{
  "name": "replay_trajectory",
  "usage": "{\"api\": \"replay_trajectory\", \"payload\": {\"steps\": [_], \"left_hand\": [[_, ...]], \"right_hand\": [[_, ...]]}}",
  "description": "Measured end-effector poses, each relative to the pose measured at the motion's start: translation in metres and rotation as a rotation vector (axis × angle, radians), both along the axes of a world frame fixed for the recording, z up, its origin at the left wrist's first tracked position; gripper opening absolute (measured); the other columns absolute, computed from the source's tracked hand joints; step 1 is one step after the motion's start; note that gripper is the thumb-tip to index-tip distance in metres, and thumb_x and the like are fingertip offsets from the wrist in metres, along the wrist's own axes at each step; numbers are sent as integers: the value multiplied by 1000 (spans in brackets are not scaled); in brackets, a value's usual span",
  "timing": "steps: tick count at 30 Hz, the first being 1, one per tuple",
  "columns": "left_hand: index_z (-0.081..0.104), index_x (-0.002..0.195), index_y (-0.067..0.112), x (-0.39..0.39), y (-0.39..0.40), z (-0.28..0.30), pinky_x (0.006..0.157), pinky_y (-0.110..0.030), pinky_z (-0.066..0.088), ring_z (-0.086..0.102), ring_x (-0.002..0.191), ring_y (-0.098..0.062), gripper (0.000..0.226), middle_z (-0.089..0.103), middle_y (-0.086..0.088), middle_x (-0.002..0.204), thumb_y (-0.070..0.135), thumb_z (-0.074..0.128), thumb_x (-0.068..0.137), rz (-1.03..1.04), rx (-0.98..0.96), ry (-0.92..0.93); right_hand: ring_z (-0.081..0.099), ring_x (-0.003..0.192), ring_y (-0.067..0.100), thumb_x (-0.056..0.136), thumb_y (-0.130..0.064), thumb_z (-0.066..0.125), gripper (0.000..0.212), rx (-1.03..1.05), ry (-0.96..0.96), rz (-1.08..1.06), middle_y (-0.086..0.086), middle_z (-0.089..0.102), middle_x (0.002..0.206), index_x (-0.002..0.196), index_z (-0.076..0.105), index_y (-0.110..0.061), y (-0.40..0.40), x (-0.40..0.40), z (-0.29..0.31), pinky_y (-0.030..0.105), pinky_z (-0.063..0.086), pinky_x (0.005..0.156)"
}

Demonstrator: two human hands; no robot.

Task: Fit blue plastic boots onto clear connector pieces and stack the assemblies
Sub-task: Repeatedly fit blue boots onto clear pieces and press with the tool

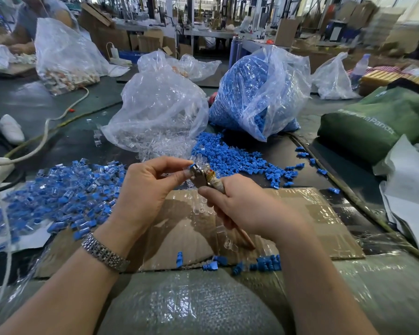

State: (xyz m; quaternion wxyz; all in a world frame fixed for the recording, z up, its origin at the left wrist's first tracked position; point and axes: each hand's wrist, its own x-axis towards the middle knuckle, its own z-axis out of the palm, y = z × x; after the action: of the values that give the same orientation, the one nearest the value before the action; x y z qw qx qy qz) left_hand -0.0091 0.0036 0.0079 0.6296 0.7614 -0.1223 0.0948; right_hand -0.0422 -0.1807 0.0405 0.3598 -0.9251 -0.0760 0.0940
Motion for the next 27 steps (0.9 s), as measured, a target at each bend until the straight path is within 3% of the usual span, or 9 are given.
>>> {"api": "replay_trajectory", "payload": {"steps": [3,6,10,12,14,17,19,23,27], "left_hand": [[79,100,23,0,1,1,84,-24,59,74,92,-10,22,79,7,95,24,75,78,-8,12,-13],[78,97,25,2,3,-1,82,-23,58,74,92,-10,17,79,7,95,23,76,80,-18,18,-9],[74,100,29,8,13,-3,77,-19,55,69,85,-4,16,74,8,92,19,77,87,82,29,-52],[72,98,28,9,18,-5,67,-14,51,64,78,-2,16,68,6,84,15,73,90,199,174,-86],[71,91,26,9,19,-5,65,-21,46,61,79,-9,10,61,6,83,16,71,88,372,430,-93],[70,86,25,6,23,-5,86,-43,39,52,95,-24,8,51,1,92,21,65,89,538,882,-27],[72,90,27,5,23,-6,91,-46,33,46,103,-27,10,47,1,96,19,64,89,559,984,-34],[72,113,23,6,4,-13,92,-32,43,50,101,-12,28,58,2,107,7,61,92,219,755,-207],[50,145,32,12,-15,-27,113,-27,31,43,135,-8,45,51,7,148,14,44,105,-44,845,-181]], "right_hand": [[63,56,26,101,-52,52,55,1,-5,4,11,65,68,89,60,2,-1,3,-2,51,59,71],[70,59,22,102,-44,55,46,65,42,20,10,73,74,83,59,-2,-6,5,0,38,59,62],[73,72,25,100,-42,60,35,111,73,-32,7,76,81,86,66,-10,-24,0,10,39,61,73],[63,60,21,96,-46,65,35,7,-42,-113,8,70,72,79,63,-16,-34,3,14,36,51,62],[50,57,16,92,-46,68,37,-157,-130,-191,4,59,67,75,57,-15,-44,10,14,33,38,55],[52,67,23,91,-41,69,38,-341,-121,-304,6,54,73,75,51,-11,-51,19,0,34,34,56],[58,83,30,91,-43,68,38,-397,-68,-361,10,59,90,77,49,-13,-51,24,-13,35,39,65],[57,108,36,93,-46,68,38,-525,-16,-376,19,59,119,87,47,-15,-48,30,-23,42,51,89],[49,121,37,96,-50,62,44,-559,6,-394,17,54,129,115,59,-11,-44,33,-29,51,46,102]]}}
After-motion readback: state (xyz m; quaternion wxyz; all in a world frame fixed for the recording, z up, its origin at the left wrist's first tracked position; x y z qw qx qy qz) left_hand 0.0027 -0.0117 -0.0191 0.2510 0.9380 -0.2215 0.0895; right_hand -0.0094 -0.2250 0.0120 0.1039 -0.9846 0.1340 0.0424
